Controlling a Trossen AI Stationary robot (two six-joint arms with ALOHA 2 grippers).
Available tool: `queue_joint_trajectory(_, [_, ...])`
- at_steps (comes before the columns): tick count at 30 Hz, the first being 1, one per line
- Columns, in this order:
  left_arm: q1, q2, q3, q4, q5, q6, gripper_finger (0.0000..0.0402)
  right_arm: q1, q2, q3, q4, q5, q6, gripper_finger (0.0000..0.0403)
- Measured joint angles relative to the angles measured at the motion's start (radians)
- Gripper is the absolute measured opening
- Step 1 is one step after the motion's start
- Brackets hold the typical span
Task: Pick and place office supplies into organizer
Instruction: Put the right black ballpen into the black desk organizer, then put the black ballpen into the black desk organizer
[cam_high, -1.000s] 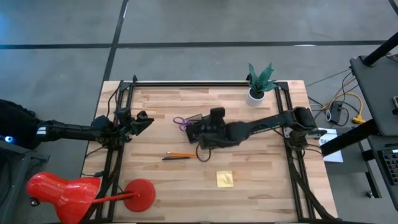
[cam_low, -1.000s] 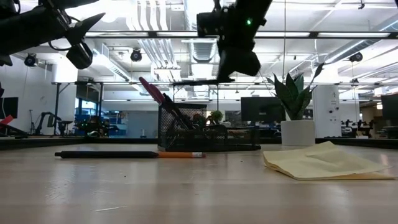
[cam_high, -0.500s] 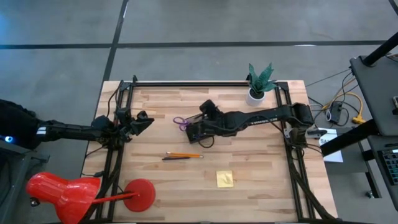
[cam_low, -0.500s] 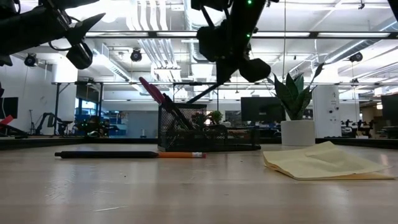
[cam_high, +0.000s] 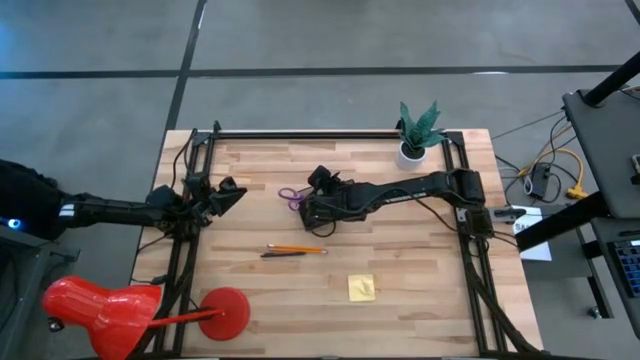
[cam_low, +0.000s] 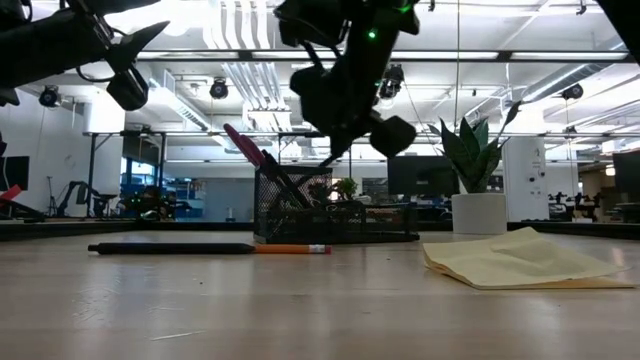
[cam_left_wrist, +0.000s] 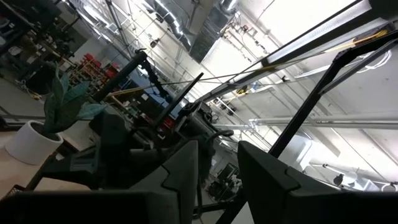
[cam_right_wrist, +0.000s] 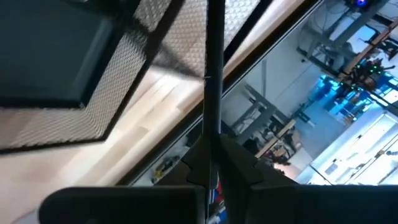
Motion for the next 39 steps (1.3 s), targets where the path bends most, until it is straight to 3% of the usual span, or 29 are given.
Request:
queue_joint_trajectory(5, [0.000,0.000,0.000,0.000,0.000,0.000,0.0099,0.002,0.034,0.085,0.007,-0.017,0.005,0.0011])
queue_joint_trajectory(9, [0.000,0.000,0.000,-0.001,-0.001,0.000,0.0099,0.002,0.052,0.131,0.005,-0.100,0.013,0.0011])
queue_joint_trajectory(19, [0.000,-0.005,0.000,-0.001,0.000,0.000,0.0099,0.008,0.066,0.131,-0.034,-0.152,0.137,0.0043])
queue_joint_trajectory(29, [0.000,-0.005,0.000,0.000,0.000,0.000,0.0099,0.012,0.065,0.131,-0.121,-0.084,0.202,0.0083])
queue_joint_trajectory(34, [0.000,-0.005,0.000,-0.001,0.000,0.000,0.0099,0.027,0.065,0.150,-0.135,-0.036,0.390,0.0090])
queue_joint_trajectory(37, [0.000,-0.005,0.000,-0.001,0.000,0.000,0.0099,0.034,0.061,0.177,-0.176,-0.121,0.581,0.0091])
queue_joint_trajectory(39, [0.000,-0.005,0.000,0.000,0.001,0.000,0.0099,0.034,0.061,0.205,-0.239,-0.310,0.744,0.0090])
